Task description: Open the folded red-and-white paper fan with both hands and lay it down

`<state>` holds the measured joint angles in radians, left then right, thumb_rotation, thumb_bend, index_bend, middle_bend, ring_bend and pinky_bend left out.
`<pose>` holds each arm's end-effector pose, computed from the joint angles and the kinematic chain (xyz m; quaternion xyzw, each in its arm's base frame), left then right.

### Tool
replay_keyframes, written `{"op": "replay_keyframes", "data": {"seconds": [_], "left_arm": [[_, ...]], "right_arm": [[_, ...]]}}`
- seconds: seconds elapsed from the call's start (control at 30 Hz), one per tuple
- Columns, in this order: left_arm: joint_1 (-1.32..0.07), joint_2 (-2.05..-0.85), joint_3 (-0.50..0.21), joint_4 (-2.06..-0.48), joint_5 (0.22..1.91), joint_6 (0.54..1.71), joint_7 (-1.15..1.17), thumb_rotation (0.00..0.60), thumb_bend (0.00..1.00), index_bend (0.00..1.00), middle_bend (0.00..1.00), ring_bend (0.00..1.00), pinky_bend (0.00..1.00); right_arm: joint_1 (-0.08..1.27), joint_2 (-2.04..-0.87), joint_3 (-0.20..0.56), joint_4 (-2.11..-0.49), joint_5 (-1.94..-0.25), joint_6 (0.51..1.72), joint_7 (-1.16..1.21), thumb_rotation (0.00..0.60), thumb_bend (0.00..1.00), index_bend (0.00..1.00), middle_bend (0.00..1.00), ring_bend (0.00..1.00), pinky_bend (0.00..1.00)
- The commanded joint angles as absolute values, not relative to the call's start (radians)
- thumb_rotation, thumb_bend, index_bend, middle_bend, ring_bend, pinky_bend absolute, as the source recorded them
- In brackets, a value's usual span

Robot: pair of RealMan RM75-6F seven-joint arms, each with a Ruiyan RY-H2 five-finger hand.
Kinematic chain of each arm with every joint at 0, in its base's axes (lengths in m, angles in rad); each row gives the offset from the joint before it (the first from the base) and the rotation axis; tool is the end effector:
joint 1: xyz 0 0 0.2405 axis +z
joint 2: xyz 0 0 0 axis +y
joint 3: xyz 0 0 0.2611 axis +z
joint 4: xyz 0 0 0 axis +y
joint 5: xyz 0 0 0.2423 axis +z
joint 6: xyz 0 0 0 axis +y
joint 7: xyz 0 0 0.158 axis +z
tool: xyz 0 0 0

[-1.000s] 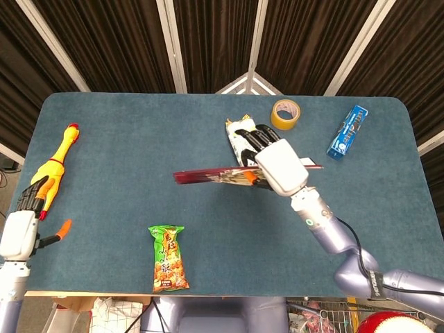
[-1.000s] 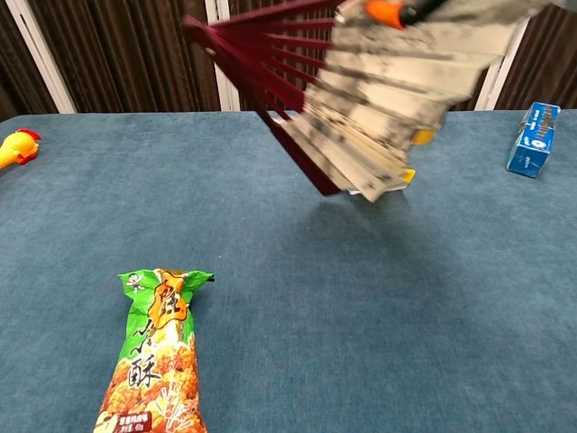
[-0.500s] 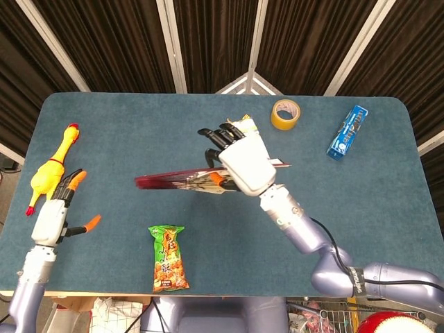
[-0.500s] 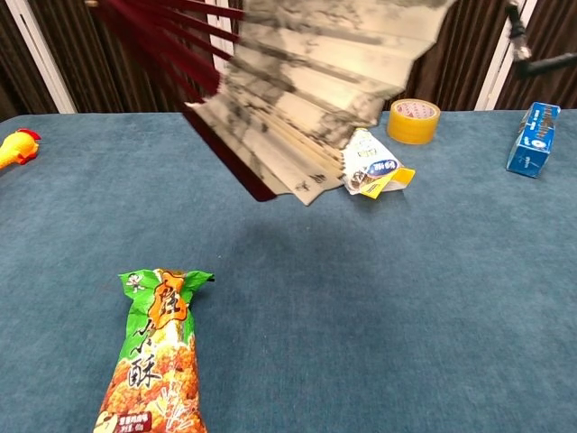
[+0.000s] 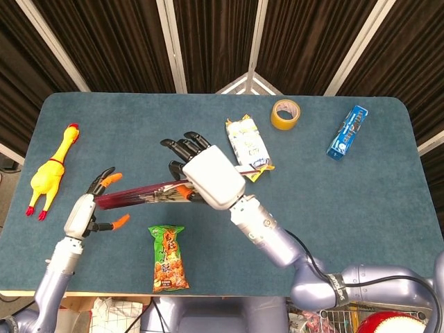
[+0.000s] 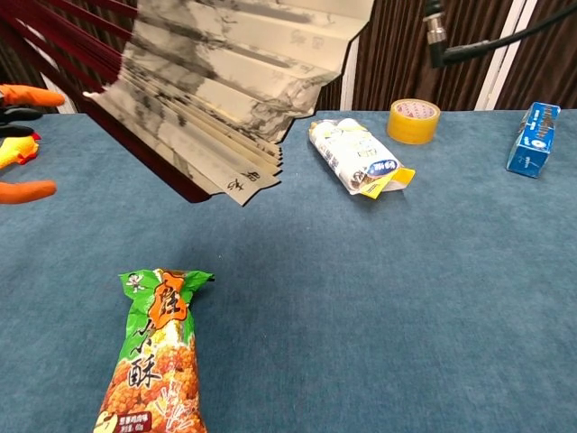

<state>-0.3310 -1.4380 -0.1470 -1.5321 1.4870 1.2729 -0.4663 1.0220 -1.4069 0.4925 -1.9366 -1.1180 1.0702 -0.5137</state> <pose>-0.2379 0.2838 0.0177 -0.5088 -0.5551 -0.5703 0.3282 0.0984 -0.3385 0.0548 0.7117 -0.2208 0.5981 0.2950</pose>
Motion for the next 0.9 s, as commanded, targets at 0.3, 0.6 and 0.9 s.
{"op": "replay_keyframes", "data": {"seconds": [0.3,0.6,0.9], "left_arm": [[-0.376,-1.514,-0.135,-1.512,1.495,1.235,-0.579,0.6,0.34,0.3,0.0,0.0,0.0],[-0.41,-1.581,-0.158,-1.465,1.488,1.235,-0.651,0.6,0.37,0.33,0.01,0.0,0.0],[-0.436,-1.634,-0.164,-1.424,1.49,1.24,-0.641,0.6,0.47,0.43,0.08,0.0,0.01]], "right_arm": [[1.056,-1.44,0.48,-1.975,-1.082,1.127,-0.554,0.6,0.5,1.0,0.22,0.27,0.21],[1.041,-1.414,0.466,-2.002,-1.079,1.156,-0.541,0.6,0.5,1.0,0.22,0.27,0.21],[1.026,-1.378,0.451,-2.023,-1.095,1.164,-0.523,0.6,0.5,1.0,0.22,0.27,0.21]]}}
